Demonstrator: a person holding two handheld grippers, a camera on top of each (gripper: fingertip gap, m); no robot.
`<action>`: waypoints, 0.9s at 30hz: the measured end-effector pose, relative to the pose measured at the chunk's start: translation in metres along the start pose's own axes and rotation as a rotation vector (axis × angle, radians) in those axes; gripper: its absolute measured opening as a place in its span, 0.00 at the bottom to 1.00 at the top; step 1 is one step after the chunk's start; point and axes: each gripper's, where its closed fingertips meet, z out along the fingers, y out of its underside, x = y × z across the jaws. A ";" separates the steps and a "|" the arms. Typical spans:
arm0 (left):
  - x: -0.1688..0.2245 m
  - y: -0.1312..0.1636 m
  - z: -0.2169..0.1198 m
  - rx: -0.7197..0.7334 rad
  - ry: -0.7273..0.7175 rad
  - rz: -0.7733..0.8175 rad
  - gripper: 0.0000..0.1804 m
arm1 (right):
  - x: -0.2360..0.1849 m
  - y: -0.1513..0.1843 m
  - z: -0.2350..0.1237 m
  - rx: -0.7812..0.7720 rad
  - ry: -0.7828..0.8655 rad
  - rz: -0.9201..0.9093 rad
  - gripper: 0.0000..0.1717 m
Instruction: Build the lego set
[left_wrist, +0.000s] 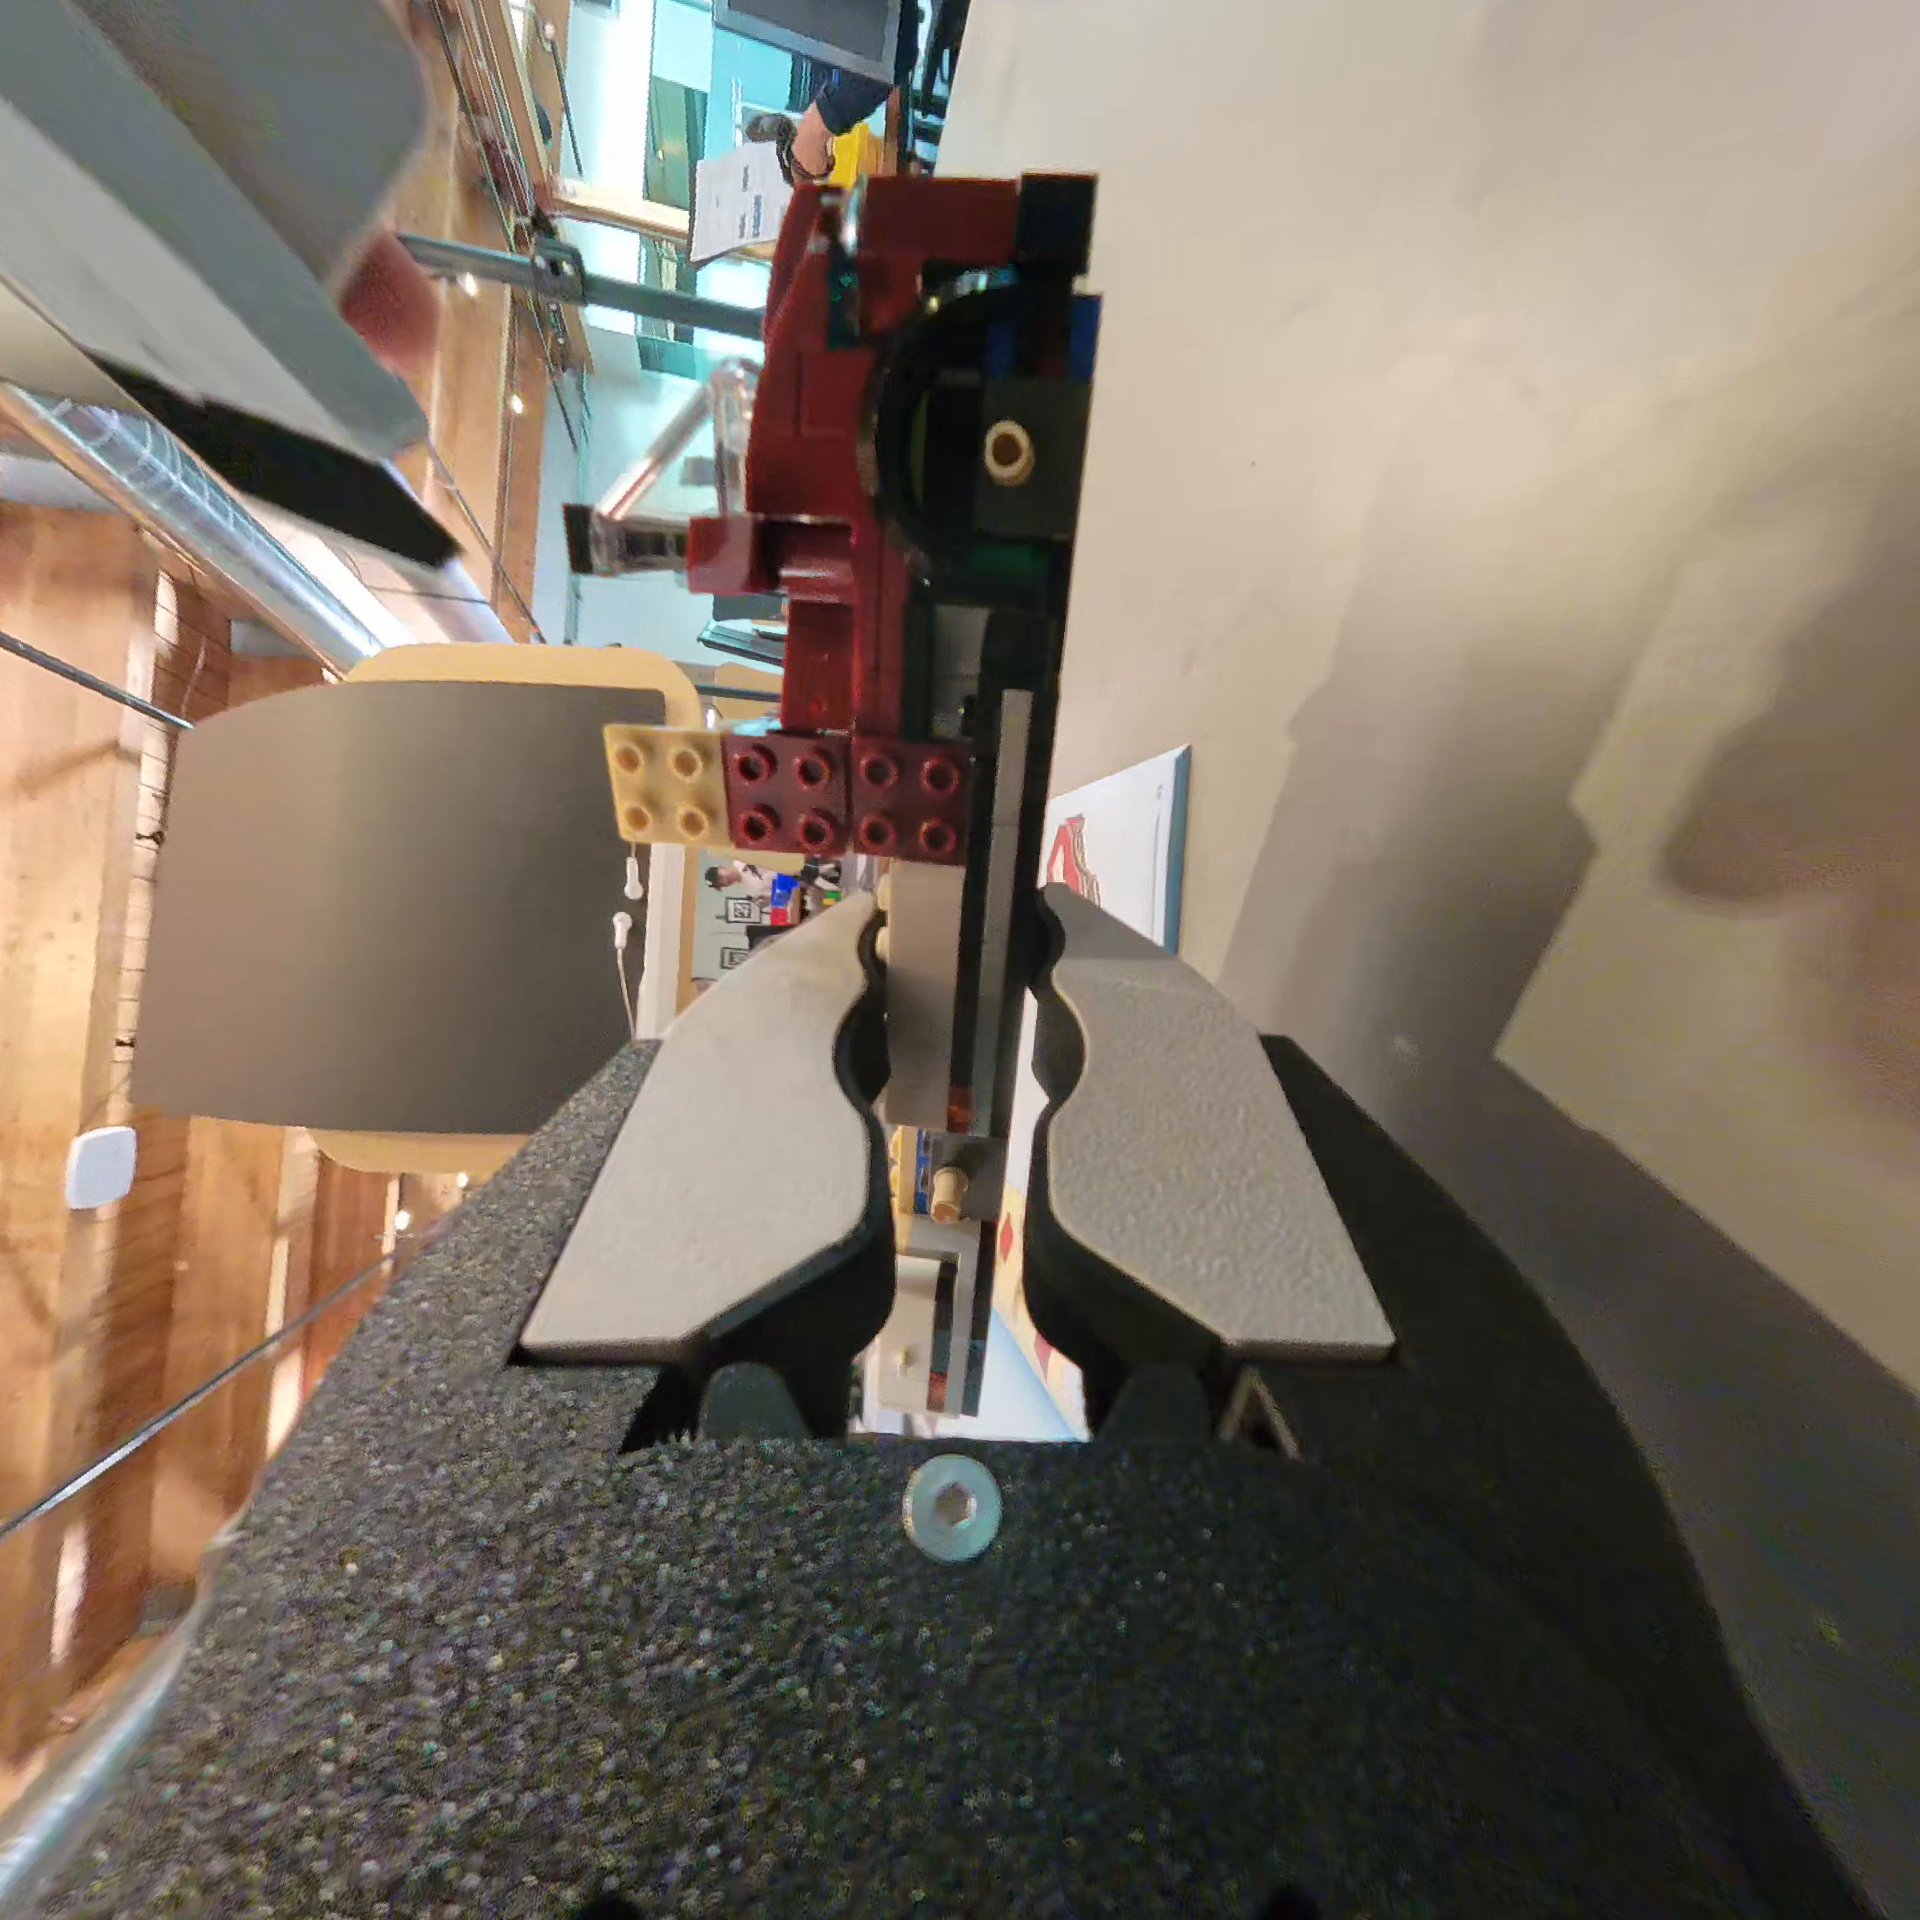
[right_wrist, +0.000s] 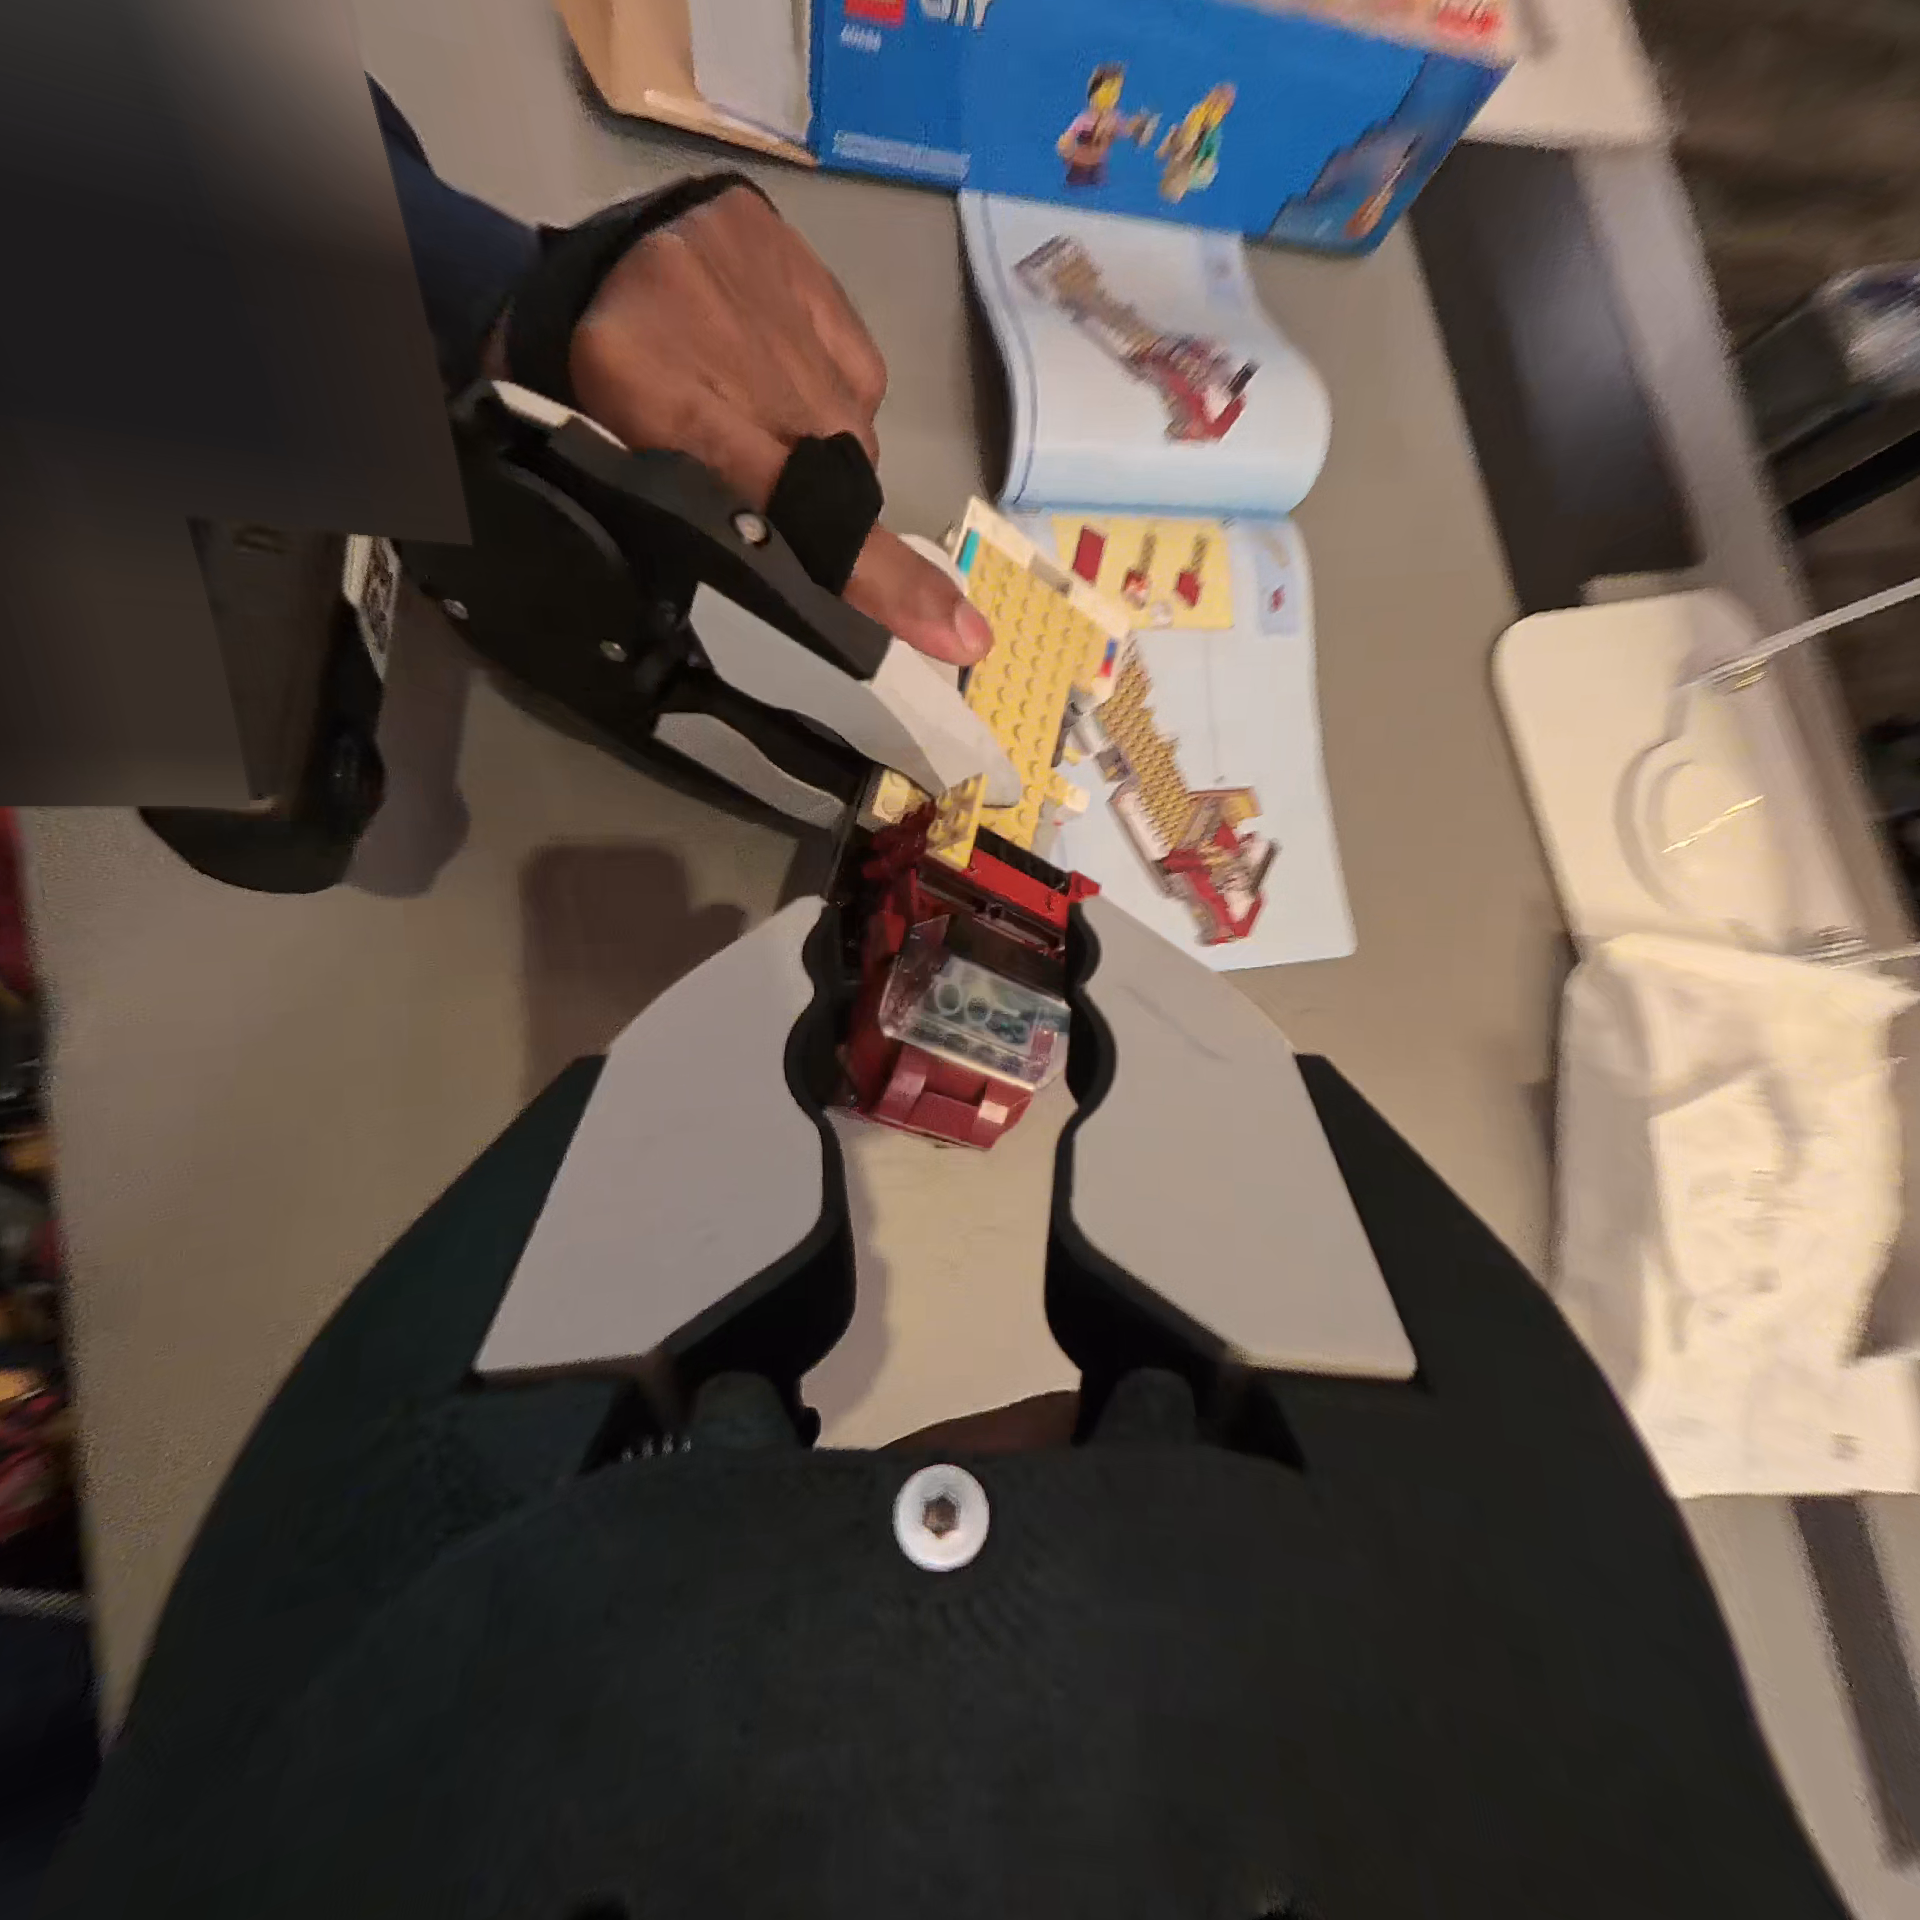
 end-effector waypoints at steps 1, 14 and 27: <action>0.000 0.002 0.000 -0.005 0.002 -0.020 0.13 | -0.001 -0.003 -0.002 0.018 0.055 -0.048 0.24; -0.015 0.014 -0.004 0.024 -0.058 -0.189 0.13 | -0.015 -0.005 -0.012 0.212 0.463 -0.269 0.32; -0.020 0.012 -0.001 -0.120 -0.068 0.035 0.13 | -0.001 0.001 0.037 -0.061 0.726 -0.619 0.47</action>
